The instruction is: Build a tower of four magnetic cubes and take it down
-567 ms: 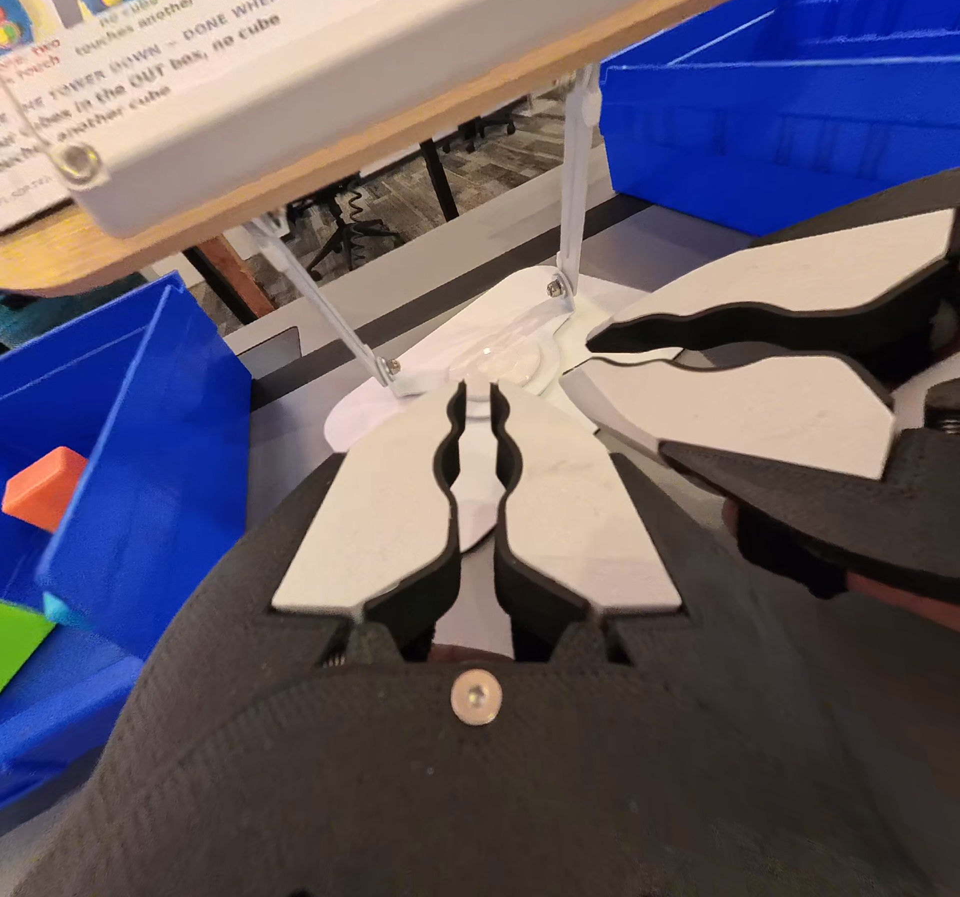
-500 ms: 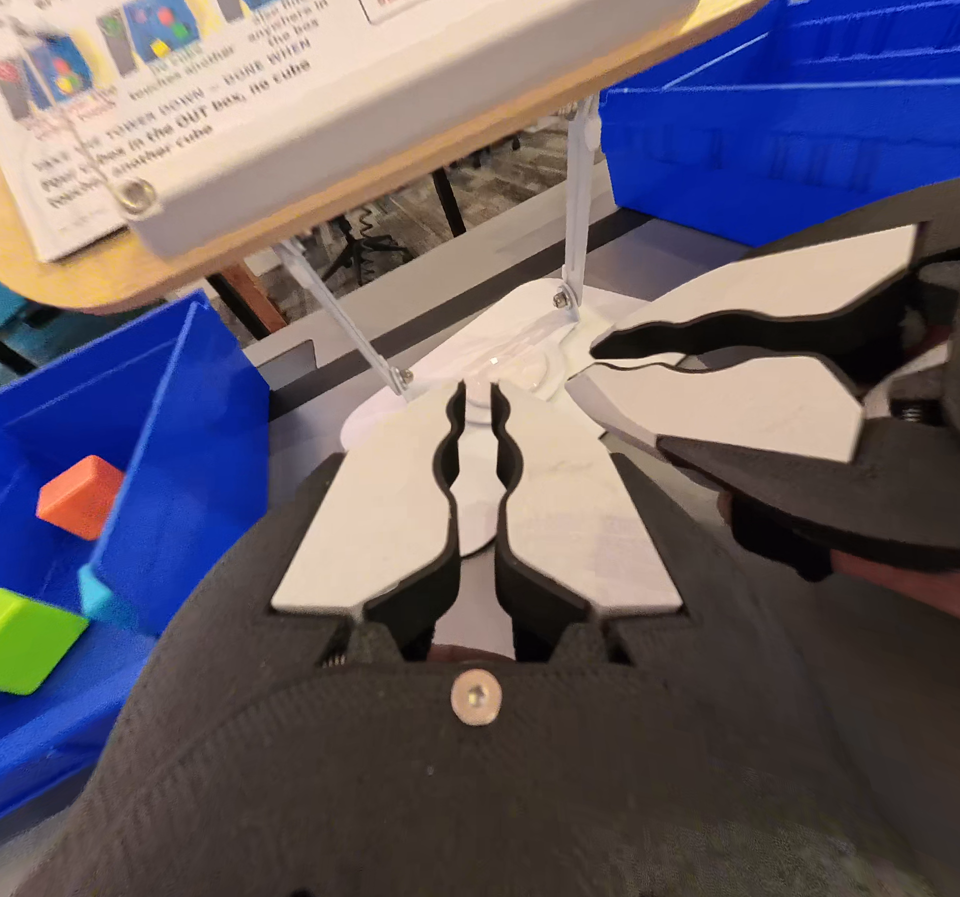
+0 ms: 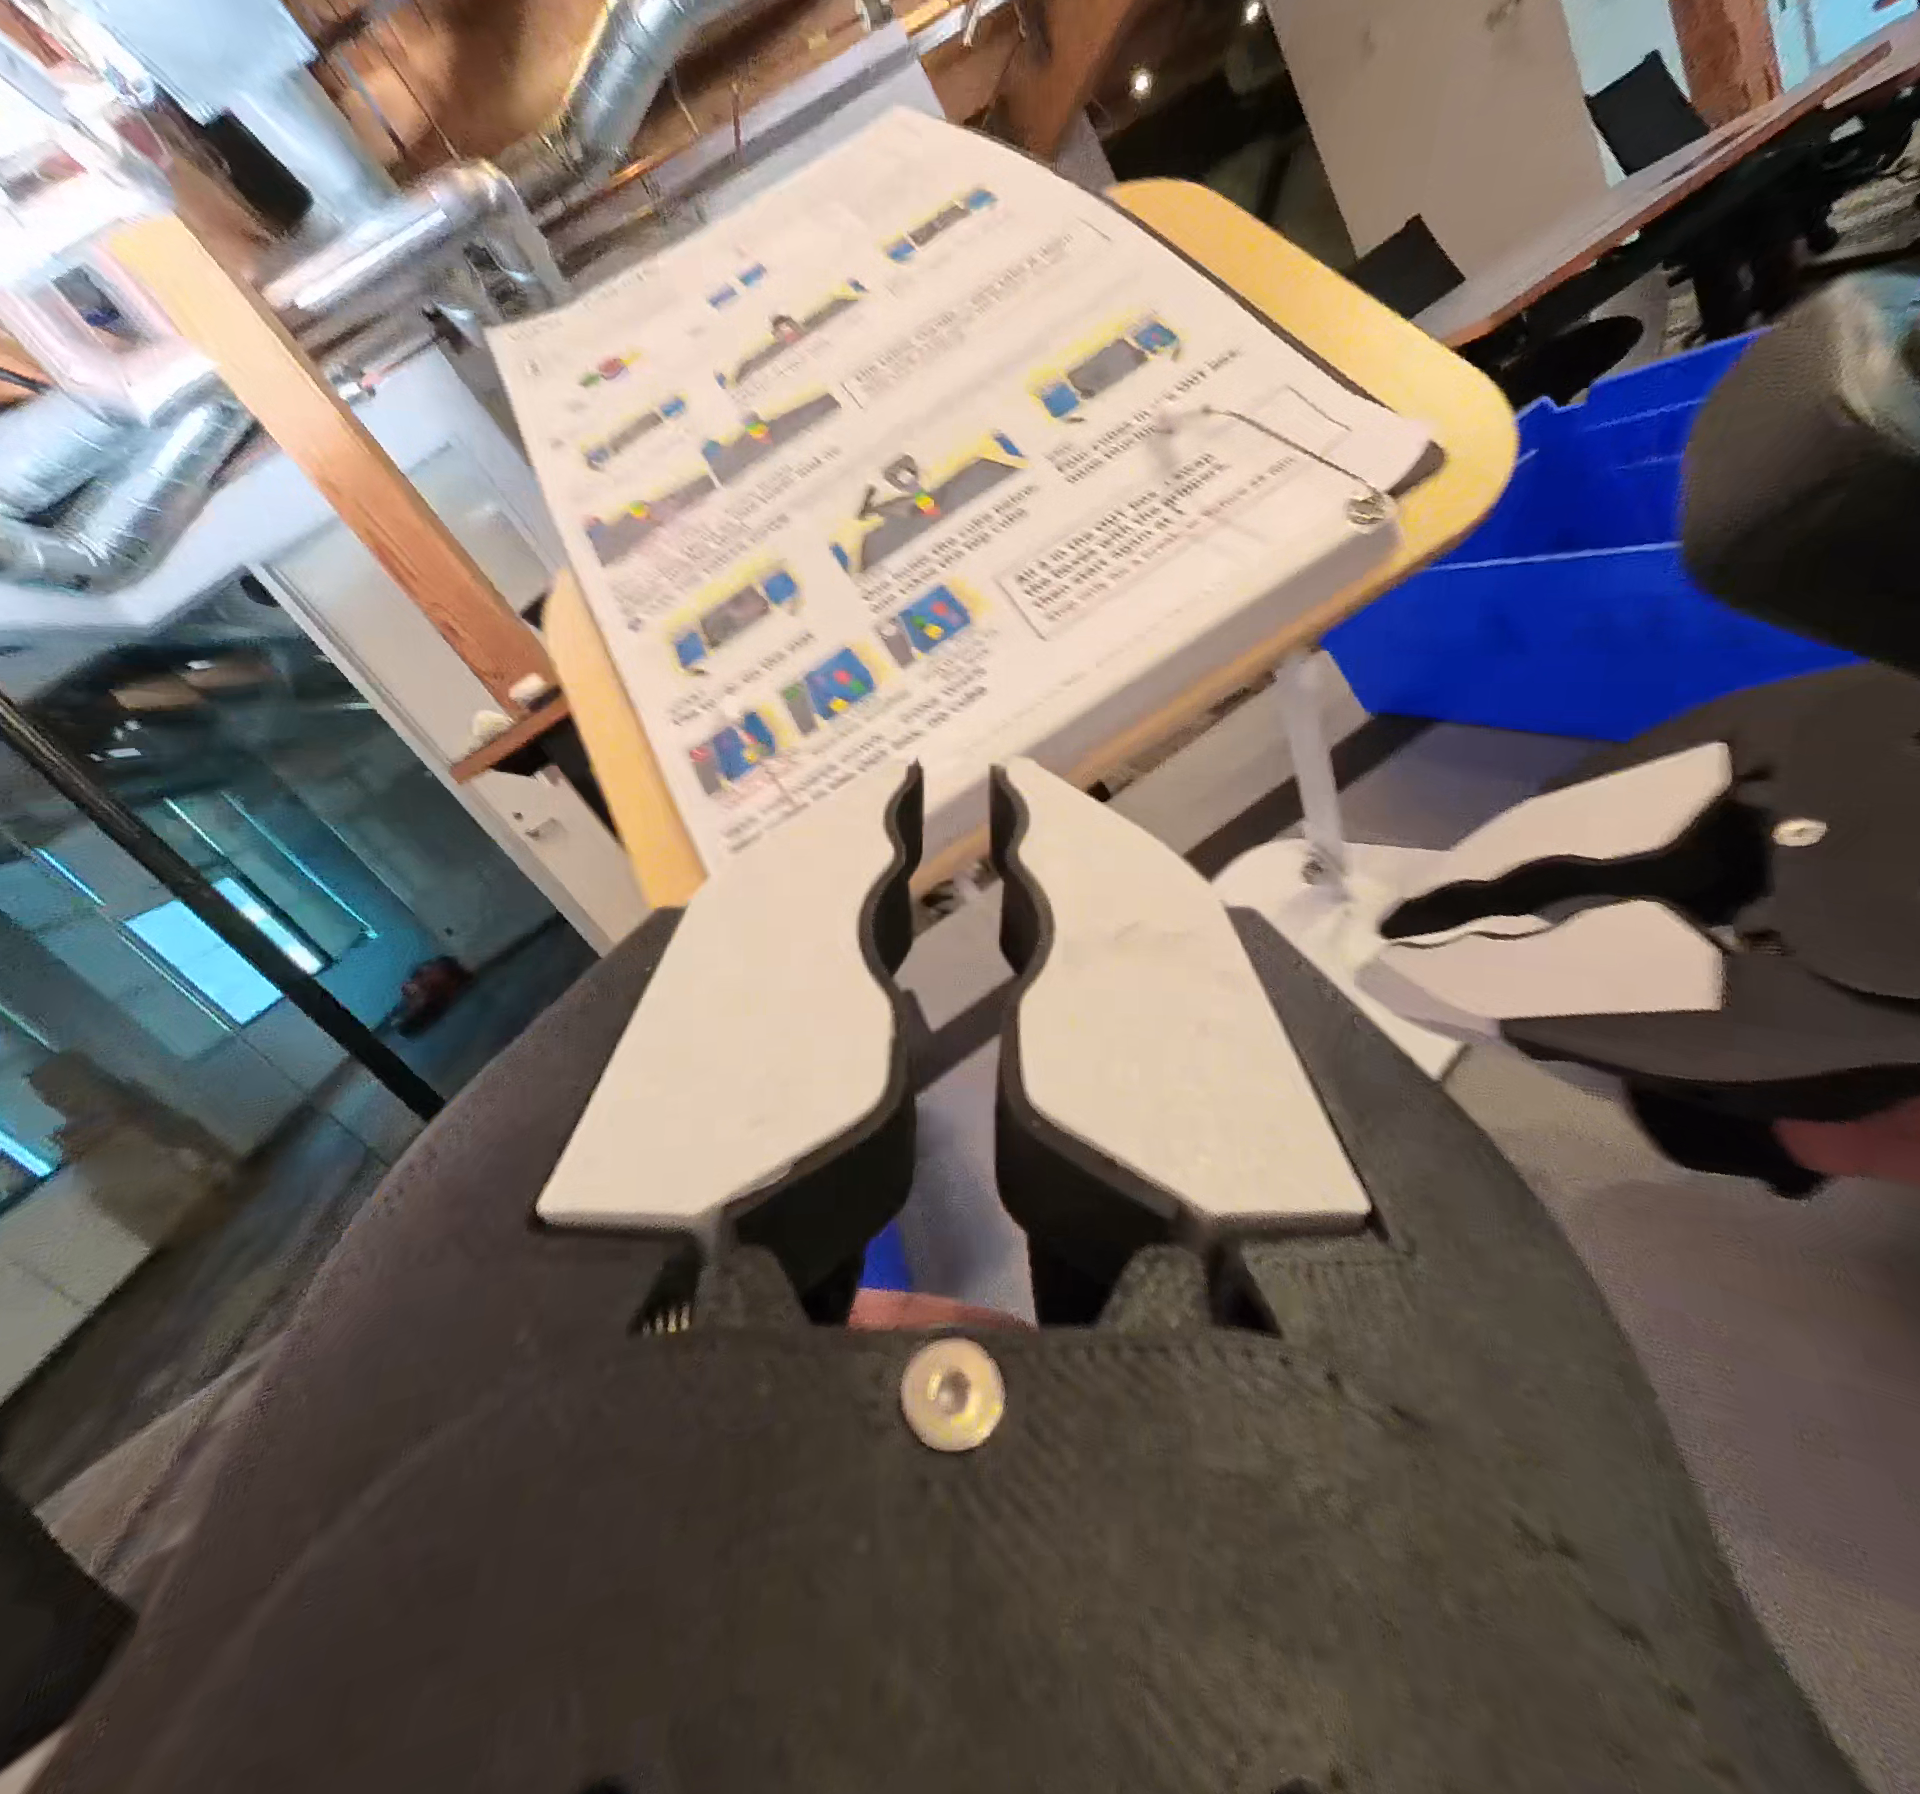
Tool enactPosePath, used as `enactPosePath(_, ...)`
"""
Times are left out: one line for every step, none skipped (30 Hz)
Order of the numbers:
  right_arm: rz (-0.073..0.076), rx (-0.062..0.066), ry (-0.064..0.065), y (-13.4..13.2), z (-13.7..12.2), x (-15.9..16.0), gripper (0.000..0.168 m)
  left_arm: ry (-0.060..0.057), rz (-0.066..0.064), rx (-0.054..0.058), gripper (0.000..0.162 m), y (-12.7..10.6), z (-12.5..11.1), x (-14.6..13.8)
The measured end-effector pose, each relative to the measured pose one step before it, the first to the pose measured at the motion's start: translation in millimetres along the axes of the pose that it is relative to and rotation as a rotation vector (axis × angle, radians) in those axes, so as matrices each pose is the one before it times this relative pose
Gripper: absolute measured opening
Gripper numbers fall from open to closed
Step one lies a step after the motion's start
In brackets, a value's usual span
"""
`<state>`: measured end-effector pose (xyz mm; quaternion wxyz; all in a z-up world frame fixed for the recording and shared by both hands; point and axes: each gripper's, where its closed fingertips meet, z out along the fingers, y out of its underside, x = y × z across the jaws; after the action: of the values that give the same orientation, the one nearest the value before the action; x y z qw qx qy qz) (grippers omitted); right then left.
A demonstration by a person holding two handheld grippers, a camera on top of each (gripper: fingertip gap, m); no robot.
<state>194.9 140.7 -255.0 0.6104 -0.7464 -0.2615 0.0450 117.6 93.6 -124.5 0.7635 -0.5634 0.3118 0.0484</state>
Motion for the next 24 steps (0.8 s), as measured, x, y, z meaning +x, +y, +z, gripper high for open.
enactPosePath(0.0008,0.0003,-0.0003,0.05,-0.01,0.20,0.014,-0.0164,0.0176,0.0050,0.011,-1.36,-0.32,-11.40)
enactPosePath(0.0002,0.0004,-0.0005,-0.11,-0.04,0.03,0.014,-0.0333,0.0210,-0.0052,0.011,0.27,0.28,-15.02)
enactPosePath(-0.0011,0.0009,0.0001,-0.02,-0.14,-0.15,0.014,-0.0259,0.0161,0.0005,0.011,-0.21,0.54,-15.17)
enactPosePath(-0.0025,0.0007,-0.0001,-0.19,-0.06,-0.32,0.014,-0.0180,0.0050,0.0069,0.011,-0.99,0.89,-15.09)
enactPosePath(-0.0030,0.0007,-0.0003,-0.08,-0.13,-0.37,0.014,-0.0097,0.0020,0.0132,0.011,-1.89,1.18,-14.45)
enactPosePath(-0.0023,0.0008,-0.0001,-0.07,-0.07,-0.27,0.014,-0.0043,0.0062,0.0100,0.011,-1.46,1.79,-13.87)
enactPosePath(-0.0013,-0.0002,0.0000,0.06,0.00,-0.15,0.014,0.0016,0.0103,-0.0043,0.012,0.78,3.11,-12.97)
enactPosePath(-0.0006,-0.0005,-0.0005,0.02,0.09,-0.07,0.014,0.0210,0.0122,-0.0145,0.012,2.59,4.25,-10.09)
enactPosePath(0.0005,0.0007,-0.0005,-0.02,-0.11,0.03,0.014,0.0297,0.0106,-0.0213,0.013,4.32,4.46,-8.41)
enactPosePath(0.0015,0.0013,-0.0004,-0.15,-0.14,0.08,0.014,0.0030,-0.0040,-0.0450,0.014,8.75,5.10,-12.09)
enactPosePath(0.0016,0.0006,-0.0012,-0.08,-0.01,0.06,0.014,-0.0054,-0.0179,-0.0648,0.014,12.31,6.07,-13.51)
enactPosePath(0.0011,0.0003,-0.0012,0.02,0.03,-0.02,0.014,0.0249,-0.0218,-0.0481,0.018,11.30,5.02,-8.82)
enactPosePath(0.0006,-0.0007,-0.0013,0.08,0.04,-0.17,0.014,0.0576,-0.0108,-0.0203,0.019,8.04,3.18,-3.78)
enactPosePath(-0.0005,0.0001,-0.0013,0.00,-0.08,-0.17,0.014,0.0382,-0.0102,-0.0196,0.022,7.76,1.89,-5.99)
enactPosePath(-0.0020,0.0015,-0.0003,-0.23,-0.08,-0.20,0.014,0.0340,-0.0151,-0.0174,0.023,7.50,1.71,-5.95)
enactPosePath(-0.0028,-0.0003,-0.0010,0.11,0.01,-0.42,0.014,0.0647,-0.0217,-0.0171,0.024,7.27,2.36,-0.88)
enactPosePath(-0.0037,-0.0011,-0.0014,0.10,0.16,-0.60,0.015,0.0808,-0.0231,-0.0130,0.025,6.61,2.58,2.82)
enactPosePath(-0.0043,0.0001,-0.0009,0.01,-0.06,-0.55,0.015,0.0590,-0.0115,-0.0114,0.025,6.31,3.14,1.82)
enactPosePath(-0.0038,0.0013,-0.0007,-0.20,-0.12,-0.50,0.015,0.0443,0.0150,-0.0227,0.026,7.72,3.96,1.88)
enactPosePath(-0.0027,0.0010,0.0000,-0.10,-0.14,-0.28,0.015,0.0473,0.0307,-0.0337,0.026,8.97,4.75,3.87)
enactPosePath(-0.0016,-0.0001,-0.0012,0.04,0.01,-0.28,0.015,0.0430,0.0247,-0.0417,0.026,9.74,5.57,4.18)
enactPosePath(-0.0008,0.0000,-0.0020,-0.02,-0.05,-0.34,0.015,0.0445,0.0165,-0.0429,0.032,9.02,6.28,4.65)
enactPosePath(0.0000,0.0010,-0.0014,-0.18,-0.08,-0.11,0.015,0.0639,0.0082,-0.0355,0.039,7.33,6.23,7.60)
enactPosePath(0.0008,0.0012,-0.0010,-0.08,-0.08,-0.07,0.015,0.0773,-0.0003,-0.0302,0.043,6.19,5.93,9.35)
